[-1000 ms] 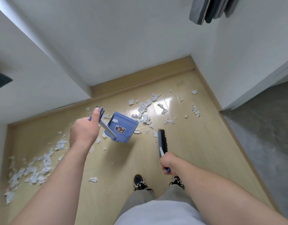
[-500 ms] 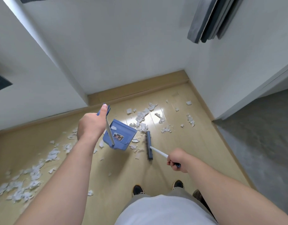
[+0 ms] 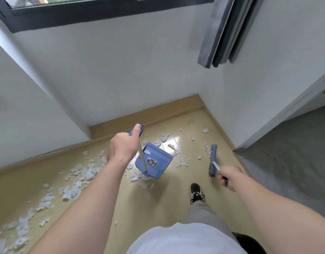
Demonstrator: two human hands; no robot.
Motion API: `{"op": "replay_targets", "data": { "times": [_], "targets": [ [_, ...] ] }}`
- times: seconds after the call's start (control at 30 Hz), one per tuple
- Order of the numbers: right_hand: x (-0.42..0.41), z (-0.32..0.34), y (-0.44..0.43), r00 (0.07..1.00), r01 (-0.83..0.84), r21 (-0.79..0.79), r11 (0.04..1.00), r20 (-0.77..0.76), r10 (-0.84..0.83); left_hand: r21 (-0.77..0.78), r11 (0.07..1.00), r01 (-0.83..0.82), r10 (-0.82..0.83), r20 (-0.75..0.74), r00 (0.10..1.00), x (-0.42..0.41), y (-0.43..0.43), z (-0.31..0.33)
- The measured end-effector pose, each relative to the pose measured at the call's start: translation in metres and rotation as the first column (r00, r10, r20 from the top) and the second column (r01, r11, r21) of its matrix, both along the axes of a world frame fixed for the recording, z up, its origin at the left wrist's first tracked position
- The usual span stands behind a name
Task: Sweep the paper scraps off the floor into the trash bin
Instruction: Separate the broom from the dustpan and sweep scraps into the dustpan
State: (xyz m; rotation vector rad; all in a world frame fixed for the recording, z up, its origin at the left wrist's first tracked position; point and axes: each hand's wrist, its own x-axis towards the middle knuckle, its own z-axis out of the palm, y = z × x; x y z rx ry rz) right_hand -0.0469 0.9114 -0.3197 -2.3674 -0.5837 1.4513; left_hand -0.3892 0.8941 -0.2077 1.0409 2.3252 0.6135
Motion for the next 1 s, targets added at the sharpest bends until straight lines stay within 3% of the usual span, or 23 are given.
{"op": "replay_targets", "data": {
  "times": [0.13,0.4,0.63,0.87,1.0],
  "targets": [
    [0.048,-0.037,0.055,0.998,0.07,-0.073,0.995,0.017,-0.068,-0.011,1.0,0.003,-0.003,0.032,0.999,0.027,0.049,-0.006],
    [0.09,-0.068,0.193,0.98,0.157,-0.197,0.968,-0.093,-0.178,-0.071,0.997,-0.026,0.027,0.014,1.0,0.085,0.161,-0.016],
    [0.074,-0.073,0.319,0.974,0.084,-0.213,0.974,-0.19,-0.126,-0.105,0.983,-0.151,0.153,0.011,0.988,0.109,0.226,-0.026],
    [0.035,-0.076,0.372,0.986,-0.123,-0.215,0.969,-0.138,0.094,-0.095,0.94,-0.328,0.333,0.046,0.942,0.082,0.219,-0.026],
    [0.01,-0.081,0.377,0.914,-0.405,-0.201,0.892,-0.094,0.394,-0.093,0.917,-0.388,0.392,0.036,0.919,0.068,0.201,-0.025]
  ]
}}
